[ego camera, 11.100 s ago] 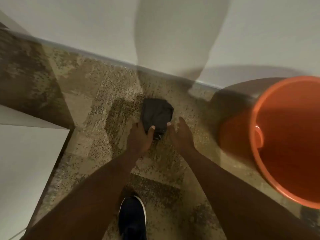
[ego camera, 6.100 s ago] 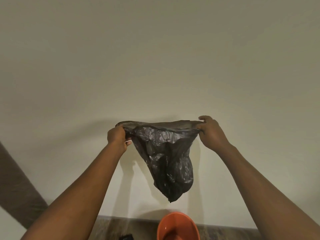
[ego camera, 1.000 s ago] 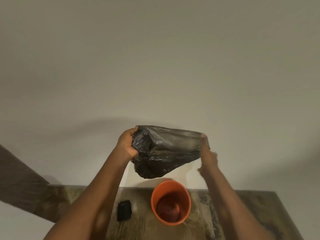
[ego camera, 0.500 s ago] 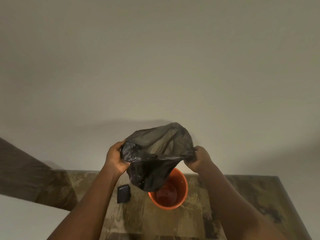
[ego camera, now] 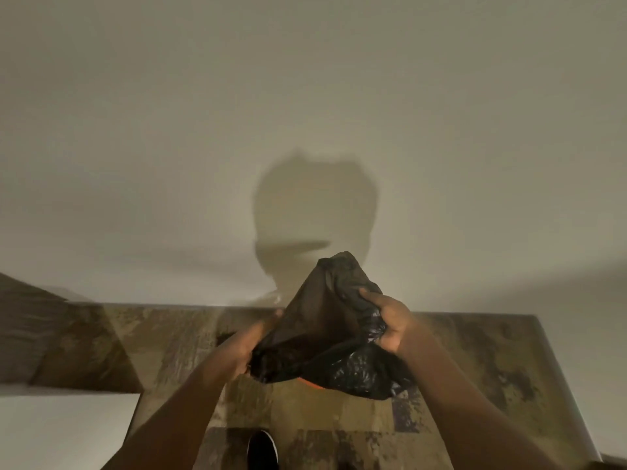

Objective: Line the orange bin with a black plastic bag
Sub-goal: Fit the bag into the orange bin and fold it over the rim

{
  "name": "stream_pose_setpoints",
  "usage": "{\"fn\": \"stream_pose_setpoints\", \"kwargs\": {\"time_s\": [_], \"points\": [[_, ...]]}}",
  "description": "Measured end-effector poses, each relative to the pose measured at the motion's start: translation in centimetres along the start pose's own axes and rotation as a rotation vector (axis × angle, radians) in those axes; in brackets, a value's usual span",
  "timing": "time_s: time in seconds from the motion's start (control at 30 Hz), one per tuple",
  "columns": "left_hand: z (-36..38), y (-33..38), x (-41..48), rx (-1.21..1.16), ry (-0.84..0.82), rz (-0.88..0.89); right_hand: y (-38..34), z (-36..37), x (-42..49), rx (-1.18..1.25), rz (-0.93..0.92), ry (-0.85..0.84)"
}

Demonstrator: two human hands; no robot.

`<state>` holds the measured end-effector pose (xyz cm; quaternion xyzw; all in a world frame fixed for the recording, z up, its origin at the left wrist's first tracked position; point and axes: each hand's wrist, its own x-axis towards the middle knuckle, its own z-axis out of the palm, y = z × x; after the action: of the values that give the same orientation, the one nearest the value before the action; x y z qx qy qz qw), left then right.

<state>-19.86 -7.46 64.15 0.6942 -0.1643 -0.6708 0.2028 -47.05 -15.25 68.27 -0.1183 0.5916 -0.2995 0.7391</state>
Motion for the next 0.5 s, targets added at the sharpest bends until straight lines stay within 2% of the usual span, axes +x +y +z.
{"fn": "stream_pose_setpoints", "kwargs": {"time_s": [0.2,0.33,0.5], "points": [[2.1,1.9,4.4,0.227,-0.054,-0.039,1.8,1.2,2.2,0.061,0.075,-0.187],[3.7,1.4,10.4,0.123,0.010,0.048,2.5,1.4,4.0,0.107,0.127,-0.316],[5.2,-0.9,15.2,0.127,0.003,0.013,3.1,0.4,6.7,0.106,0.128,-0.417]]}}
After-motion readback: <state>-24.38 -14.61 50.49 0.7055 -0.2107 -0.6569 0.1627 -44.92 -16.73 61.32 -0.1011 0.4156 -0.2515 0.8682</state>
